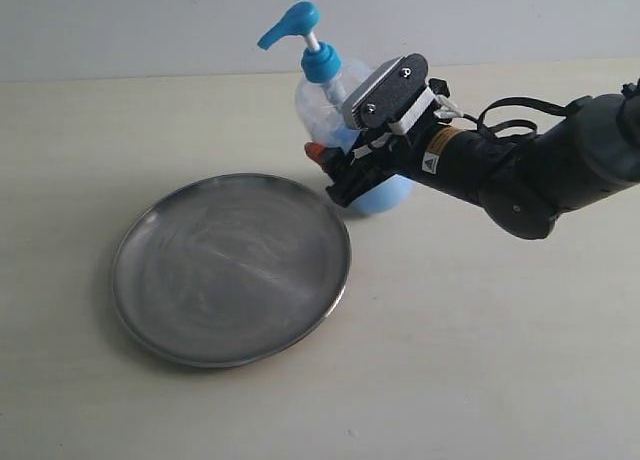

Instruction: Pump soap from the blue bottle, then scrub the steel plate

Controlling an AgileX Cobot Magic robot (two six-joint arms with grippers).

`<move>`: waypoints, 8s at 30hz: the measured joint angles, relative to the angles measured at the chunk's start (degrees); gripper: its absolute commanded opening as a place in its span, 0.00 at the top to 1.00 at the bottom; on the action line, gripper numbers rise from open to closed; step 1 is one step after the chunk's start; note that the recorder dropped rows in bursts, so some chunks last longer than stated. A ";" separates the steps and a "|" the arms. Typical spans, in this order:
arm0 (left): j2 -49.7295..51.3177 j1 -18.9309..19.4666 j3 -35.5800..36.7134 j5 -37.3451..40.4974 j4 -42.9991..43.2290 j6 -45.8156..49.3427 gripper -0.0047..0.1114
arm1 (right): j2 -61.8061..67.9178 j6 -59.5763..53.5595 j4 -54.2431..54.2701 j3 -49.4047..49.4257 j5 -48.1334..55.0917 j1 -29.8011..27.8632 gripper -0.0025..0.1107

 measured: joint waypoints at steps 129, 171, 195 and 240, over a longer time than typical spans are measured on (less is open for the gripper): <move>33.90 -3.07 -34.01 0.00 0.35 0.00 0.96 | 0.86 -4.79 4.02 -0.08 -1.48 3.20 0.98; 54.64 -3.44 -34.21 0.74 -4.26 5.92 0.96 | 0.86 -4.79 4.22 -0.08 -1.48 3.20 0.98; 76.06 -20.01 -59.89 18.29 -11.95 17.32 0.96 | 0.86 -4.79 4.22 -0.08 -1.48 3.20 0.98; 98.96 -25.97 -93.80 33.90 -30.48 31.55 0.96 | 1.05 -4.79 4.22 -0.08 -2.13 3.20 0.98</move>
